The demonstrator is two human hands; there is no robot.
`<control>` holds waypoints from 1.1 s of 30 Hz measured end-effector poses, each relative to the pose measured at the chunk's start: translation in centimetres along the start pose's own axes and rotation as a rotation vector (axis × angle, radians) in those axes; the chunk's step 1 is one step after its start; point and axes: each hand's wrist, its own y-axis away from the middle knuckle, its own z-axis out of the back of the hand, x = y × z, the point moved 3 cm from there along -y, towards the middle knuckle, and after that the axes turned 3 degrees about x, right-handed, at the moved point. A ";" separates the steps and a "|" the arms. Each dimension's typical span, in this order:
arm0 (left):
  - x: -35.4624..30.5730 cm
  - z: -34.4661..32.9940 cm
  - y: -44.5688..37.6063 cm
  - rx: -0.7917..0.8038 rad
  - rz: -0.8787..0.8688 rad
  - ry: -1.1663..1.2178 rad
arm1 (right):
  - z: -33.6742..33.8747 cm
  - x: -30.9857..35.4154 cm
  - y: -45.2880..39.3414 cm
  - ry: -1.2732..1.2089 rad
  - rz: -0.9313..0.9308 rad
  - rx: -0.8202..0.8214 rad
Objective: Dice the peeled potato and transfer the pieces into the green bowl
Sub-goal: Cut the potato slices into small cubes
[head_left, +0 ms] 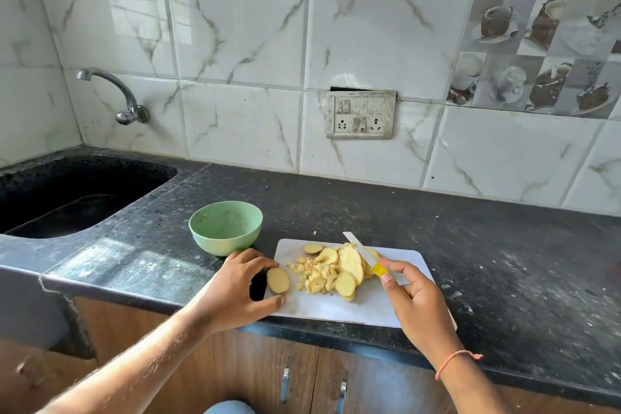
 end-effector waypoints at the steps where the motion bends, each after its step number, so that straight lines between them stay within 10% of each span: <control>1: 0.0 0.1 0.2 -0.025 0.003 0.009 | -0.1 0.2 0.1 0.042 0.015 -0.005; 14: 0.1 0.3 0.1 -0.059 0.051 0.165 | -9.8 7.0 3.4 0.717 0.158 0.126; 33: 0.2 0.2 -0.3 -0.080 0.043 0.200 | -11.5 7.9 3.5 0.828 0.144 0.214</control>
